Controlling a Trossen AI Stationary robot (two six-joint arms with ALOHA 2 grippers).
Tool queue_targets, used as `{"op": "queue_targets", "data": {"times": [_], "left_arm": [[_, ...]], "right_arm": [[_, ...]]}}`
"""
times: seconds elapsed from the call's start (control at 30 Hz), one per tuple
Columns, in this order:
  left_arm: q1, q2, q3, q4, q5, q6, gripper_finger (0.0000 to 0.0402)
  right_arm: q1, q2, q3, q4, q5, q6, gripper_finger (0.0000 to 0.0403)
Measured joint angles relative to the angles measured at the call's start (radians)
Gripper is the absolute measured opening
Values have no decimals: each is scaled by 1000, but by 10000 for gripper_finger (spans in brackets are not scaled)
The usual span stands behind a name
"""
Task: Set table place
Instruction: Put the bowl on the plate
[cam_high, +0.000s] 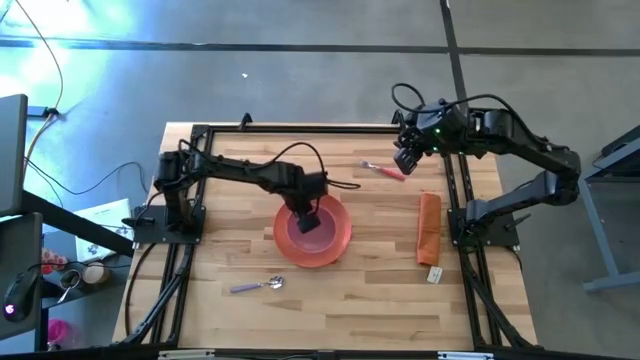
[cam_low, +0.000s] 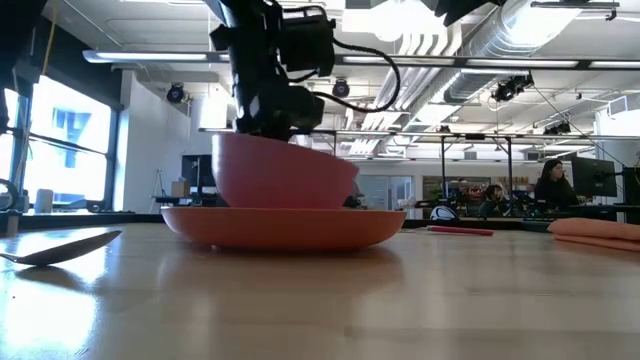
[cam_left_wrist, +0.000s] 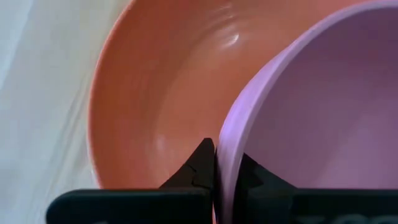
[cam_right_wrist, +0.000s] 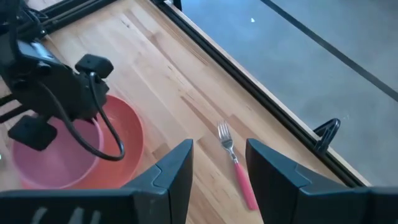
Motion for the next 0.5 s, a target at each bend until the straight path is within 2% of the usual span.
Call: {"op": "queue_targets", "data": {"times": [0.1, 0.33, 0.5], "left_arm": [[-6, -12, -15, 71, -18, -9, 0], [-14, -33, -42, 83, -74, 13, 0], [-22, -42, -89, 167, -79, 19, 0]], "right_arm": [[0, 0, 0, -1, 0, 17, 140], [0, 0, 0, -6, 0, 24, 140], [0, 0, 0, -6, 0, 26, 140]]}}
